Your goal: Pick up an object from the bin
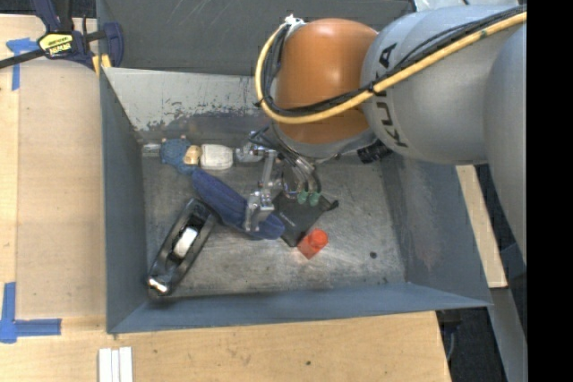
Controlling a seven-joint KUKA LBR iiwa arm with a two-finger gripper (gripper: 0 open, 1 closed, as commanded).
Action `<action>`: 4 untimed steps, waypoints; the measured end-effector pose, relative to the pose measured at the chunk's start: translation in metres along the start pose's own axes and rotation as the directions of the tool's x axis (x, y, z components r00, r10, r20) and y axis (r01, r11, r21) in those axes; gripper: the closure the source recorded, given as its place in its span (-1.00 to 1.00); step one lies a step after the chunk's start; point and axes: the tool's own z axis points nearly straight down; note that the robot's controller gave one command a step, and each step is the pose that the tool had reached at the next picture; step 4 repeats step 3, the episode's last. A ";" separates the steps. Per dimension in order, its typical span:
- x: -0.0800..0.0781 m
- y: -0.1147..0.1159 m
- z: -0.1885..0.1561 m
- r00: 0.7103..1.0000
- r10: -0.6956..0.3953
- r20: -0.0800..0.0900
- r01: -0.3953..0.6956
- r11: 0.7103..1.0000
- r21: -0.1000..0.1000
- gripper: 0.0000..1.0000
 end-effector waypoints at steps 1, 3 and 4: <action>-0.014 -0.021 0.089 0.983 -0.184 0.010 0.184 0.983 -0.003 -1.00; -0.006 -0.035 -0.035 0.986 -0.164 0.008 0.164 0.986 0.001 1.00; -0.006 -0.035 -0.035 0.986 -0.164 0.008 0.164 0.986 0.001 1.00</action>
Offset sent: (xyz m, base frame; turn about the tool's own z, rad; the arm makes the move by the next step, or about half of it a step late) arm 0.0106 -0.0222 -0.0943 -0.1843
